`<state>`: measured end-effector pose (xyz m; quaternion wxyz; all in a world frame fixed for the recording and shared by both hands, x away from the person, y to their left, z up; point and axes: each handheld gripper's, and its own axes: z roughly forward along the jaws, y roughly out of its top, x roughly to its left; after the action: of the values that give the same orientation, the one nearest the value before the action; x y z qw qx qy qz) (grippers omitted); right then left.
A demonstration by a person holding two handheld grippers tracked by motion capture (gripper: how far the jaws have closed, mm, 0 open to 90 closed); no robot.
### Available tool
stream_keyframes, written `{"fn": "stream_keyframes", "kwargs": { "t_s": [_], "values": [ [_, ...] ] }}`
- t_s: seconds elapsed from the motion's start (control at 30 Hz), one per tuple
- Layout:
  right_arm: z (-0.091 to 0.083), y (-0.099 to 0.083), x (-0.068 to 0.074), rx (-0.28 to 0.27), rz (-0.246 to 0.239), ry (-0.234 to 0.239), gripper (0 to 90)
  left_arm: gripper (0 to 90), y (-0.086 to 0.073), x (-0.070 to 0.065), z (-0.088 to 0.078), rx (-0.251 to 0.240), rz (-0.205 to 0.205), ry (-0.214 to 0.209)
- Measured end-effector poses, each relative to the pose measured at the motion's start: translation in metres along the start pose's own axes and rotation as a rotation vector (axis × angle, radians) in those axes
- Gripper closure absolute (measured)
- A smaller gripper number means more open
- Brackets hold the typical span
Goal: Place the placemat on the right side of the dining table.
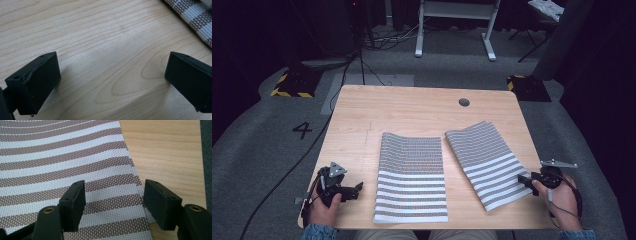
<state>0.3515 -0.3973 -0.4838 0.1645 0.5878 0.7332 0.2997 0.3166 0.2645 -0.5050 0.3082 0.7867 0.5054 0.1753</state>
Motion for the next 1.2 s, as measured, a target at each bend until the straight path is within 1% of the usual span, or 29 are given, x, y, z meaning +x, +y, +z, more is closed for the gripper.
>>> {"fn": "stream_keyframes", "kwargs": {
  "t_s": [0.03, 0.07, 0.1, 0.17, 0.2, 0.3, 0.37, 0.4, 0.43, 0.47, 0.5, 0.6, 0.63, 0.73, 0.8, 0.9, 0.97, 1.07, 1.13, 1.17, 1.2],
  "values": [
    [0.0, -0.001, 0.003, 0.005, -0.014, -0.008, 35.3, 0.1, 0.0, 0.0, 0.0, 0.0, 0.0, 0.0],
    [0.0, -0.001, 0.003, 0.005, -0.014, -0.008, 35.3, 0.1, 0.0, 0.0, 0.0, 0.0, 0.0, 0.0],
    [0.0, -0.001, 0.004, 0.01, -0.029, -0.013, 35.7, 0.1, 0.0, 0.0, 0.0, 0.0, 0.0, 0.0],
    [0.001, -0.001, 0.008, 0.016, -0.056, -0.033, 36.9, 0.1, 0.0, 0.0, 0.0, 0.002, 0.003, 0.001],
    [0.001, -0.002, 0.01, 0.022, -0.073, -0.053, 38.1, 0.1, 0.0, 0.0, 0.0, 0.0, 0.0, 0.0],
    [0.001, -0.002, 0.013, 0.018, -0.08, -0.069, 41.2, 0.1, 0.0, 0.0, 0.0, 0.0, 0.0, 0.0],
    [0.0, -0.003, 0.015, 0.016, -0.08, -0.061, 49.0, 0.1, 0.0, 0.0, 0.0, 0.0, 0.0, 0.0],
    [-0.001, -0.003, 0.016, 0.017, -0.091, -0.06, 54.3, 0.2, 0.0, 0.0, 0.0, 0.0, 0.0, 0.0],
    [-0.001, -0.002, 0.019, 0.018, -0.101, -0.054, 60.5, 0.1, 0.0, 0.0, 0.0, 0.0, 0.0, 0.0],
    [-0.001, -0.001, 0.024, 0.029, -0.118, -0.044, 71.8, 0.1, 0.0, 0.0, 0.0, 0.0, 0.0, 0.0],
    [-0.001, -0.001, 0.024, 0.029, -0.118, -0.044, 71.8, 0.1, 0.0, 0.0, 0.0, 0.0, 0.0, 0.0],
    [-0.002, 0.002, 0.032, 0.044, -0.163, -0.037, 85.0, 0.1, 0.0, 0.0, 0.0, 0.0, 0.0, 0.0],
    [-0.002, 0.002, 0.032, 0.044, -0.163, -0.037, 85.0, 0.1, 0.0, 0.0, 0.0, 0.0, 0.0, 0.0],
    [-0.006, 0.005, 0.037, 0.037, -0.192, -0.053, 86.9, 0.1, 0.0, 0.0, 0.0, 0.001, 0.001, 0.0],
    [-0.011, 0.009, 0.042, 0.009, -0.211, -0.054, 87.3, 0.1, 0.0, 0.0, 0.0, 0.0, 0.0, 0.0],
    [-0.02, 0.014, 0.05, -0.017, -0.225, -0.046, 87.3, 0.1, 0.0, 0.0, 0.0, 0.0, 0.0, 0.0],
    [-0.027, 0.019, 0.057, -0.037, -0.246, -0.045, 87.3, 0.1, 0.0, 0.0, 0.0, 0.0, 0.0, 0.0],
    [-0.039, 0.026, 0.072, -0.071, -0.274, -0.025, 87.4, 0.1, 0.0, 0.0, 0.0, 0.002, 0.003, 0.001],
    [-0.046, 0.031, 0.083, -0.089, -0.296, -0.003, 87.4, 0.1, 0.0, 0.0, 0.0, 0.002, 0.003, 0.001],
    [-0.05, 0.034, 0.09, -0.1, -0.317, 0.01, 87.4, 0.1, 0.0, 0.0, 0.0, 0.002, 0.003, 0.001],
    [-0.053, 0.035, 0.095, -0.103, -0.321, 0.021, 87.4, 0.1, 0.0, 0.0, 0.0, 0.001, 0.002, 0.0]
  ]
}}
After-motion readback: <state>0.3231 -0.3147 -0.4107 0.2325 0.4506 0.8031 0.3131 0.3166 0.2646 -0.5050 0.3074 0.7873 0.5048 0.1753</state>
